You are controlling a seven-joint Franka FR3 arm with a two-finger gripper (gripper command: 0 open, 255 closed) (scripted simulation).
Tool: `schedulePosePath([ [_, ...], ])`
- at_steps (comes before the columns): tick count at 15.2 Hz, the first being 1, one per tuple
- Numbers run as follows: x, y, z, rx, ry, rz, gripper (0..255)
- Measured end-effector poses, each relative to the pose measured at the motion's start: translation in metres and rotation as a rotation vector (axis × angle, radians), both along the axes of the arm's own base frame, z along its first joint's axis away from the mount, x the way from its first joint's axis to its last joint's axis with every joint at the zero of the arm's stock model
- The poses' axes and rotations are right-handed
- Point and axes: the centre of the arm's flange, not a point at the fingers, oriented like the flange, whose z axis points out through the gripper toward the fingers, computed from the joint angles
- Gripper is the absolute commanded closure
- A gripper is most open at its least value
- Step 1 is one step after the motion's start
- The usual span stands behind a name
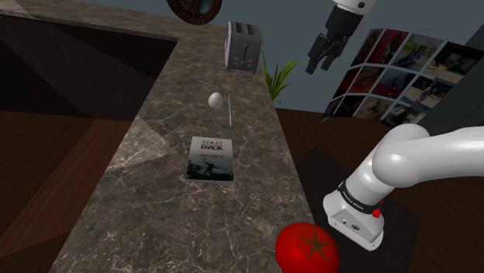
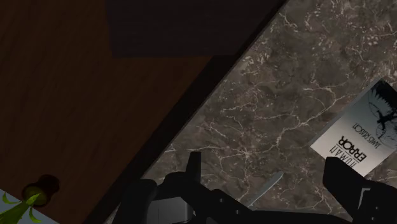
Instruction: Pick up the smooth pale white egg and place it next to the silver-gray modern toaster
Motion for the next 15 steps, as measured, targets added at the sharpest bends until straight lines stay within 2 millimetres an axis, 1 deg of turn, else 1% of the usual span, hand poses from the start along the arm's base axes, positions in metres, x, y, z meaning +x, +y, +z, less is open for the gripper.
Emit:
schedulePosePath([
  [1,0.000,0.000,0.000,0.000,0.000,0.000,0],
  [2,0.004,0.002,-0.004,0.001,-0.005,-0.004,0],
  [4,0.015,0.007,-0.019,0.005,-0.024,-0.017,0],
  [7,0.033,0.020,-0.044,0.011,-0.062,-0.040,0],
  [8,0.042,0.023,-0.052,0.013,-0.073,-0.048,0],
  [9,0.046,0.023,-0.063,0.016,-0.087,-0.057,0],
  [11,0.063,0.032,-0.083,0.020,-0.112,-0.074,0],
  [13,0.079,0.037,-0.098,0.024,-0.139,-0.090,0],
  [15,0.093,0.047,-0.115,0.029,-0.164,-0.106,0],
])
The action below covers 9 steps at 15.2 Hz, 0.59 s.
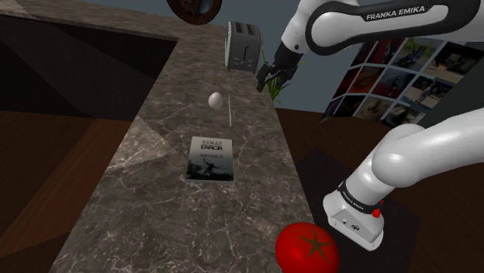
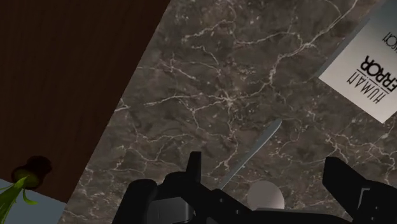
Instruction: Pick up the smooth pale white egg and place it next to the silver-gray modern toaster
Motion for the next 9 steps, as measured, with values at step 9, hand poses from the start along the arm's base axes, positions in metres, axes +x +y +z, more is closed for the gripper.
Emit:
schedulePosePath([
  [9,0.078,0.023,-0.070,0.019,-0.119,-0.075,0],
])
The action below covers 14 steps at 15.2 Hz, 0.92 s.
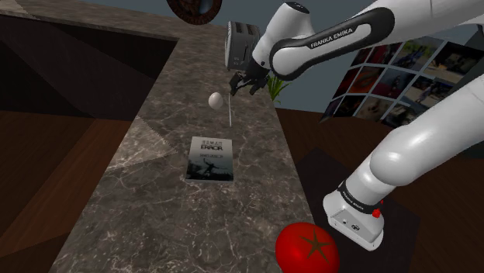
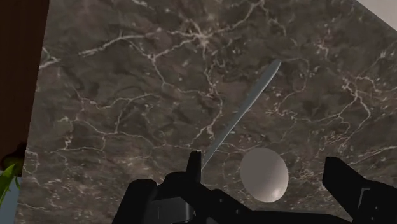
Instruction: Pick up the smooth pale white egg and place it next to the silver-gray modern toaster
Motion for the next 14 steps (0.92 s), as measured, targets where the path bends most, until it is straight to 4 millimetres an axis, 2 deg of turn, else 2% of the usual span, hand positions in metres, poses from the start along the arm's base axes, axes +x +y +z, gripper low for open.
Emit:
schedulePosePath([
  [8,0.077,0.021,-0.052,0.020,-0.104,-0.065,0],
  [14,0.098,0.024,-0.083,0.023,-0.116,-0.072,0],
])
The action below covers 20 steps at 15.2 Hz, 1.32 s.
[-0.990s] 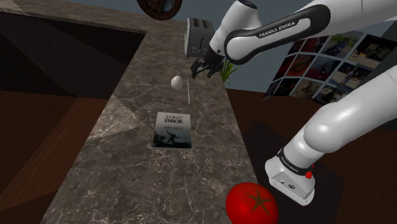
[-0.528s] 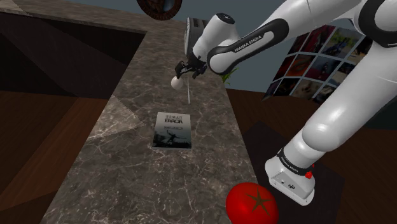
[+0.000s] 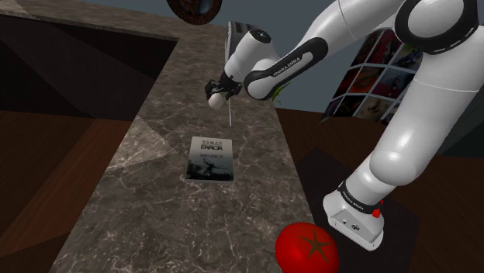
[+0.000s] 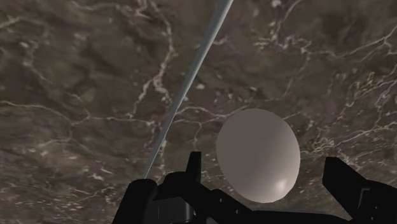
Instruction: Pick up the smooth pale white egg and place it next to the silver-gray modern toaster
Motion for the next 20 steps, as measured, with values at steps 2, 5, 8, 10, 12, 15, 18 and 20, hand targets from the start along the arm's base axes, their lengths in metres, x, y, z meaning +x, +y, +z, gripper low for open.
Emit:
schedulePosePath([
  [2,0.0037,-0.0005,-0.0079,0.000,0.000,0.000,0],
  [5,0.0062,0.0000,-0.0110,0.000,0.000,0.000,0],
  [8,0.0066,-0.0001,-0.0113,0.000,0.000,0.000,0],
  [10,0.0068,-0.0002,-0.0108,0.000,-0.002,0.000,255],
  [12,0.0067,-0.0003,-0.0110,0.000,-0.001,0.000,255],
  [15,0.0066,-0.0005,-0.0110,0.000,-0.001,-0.001,255],
  [18,0.0066,-0.0006,-0.0110,0.000,-0.001,-0.001,255],
  [20,0.0070,-0.0003,-0.0086,0.000,-0.001,-0.001,255],
])
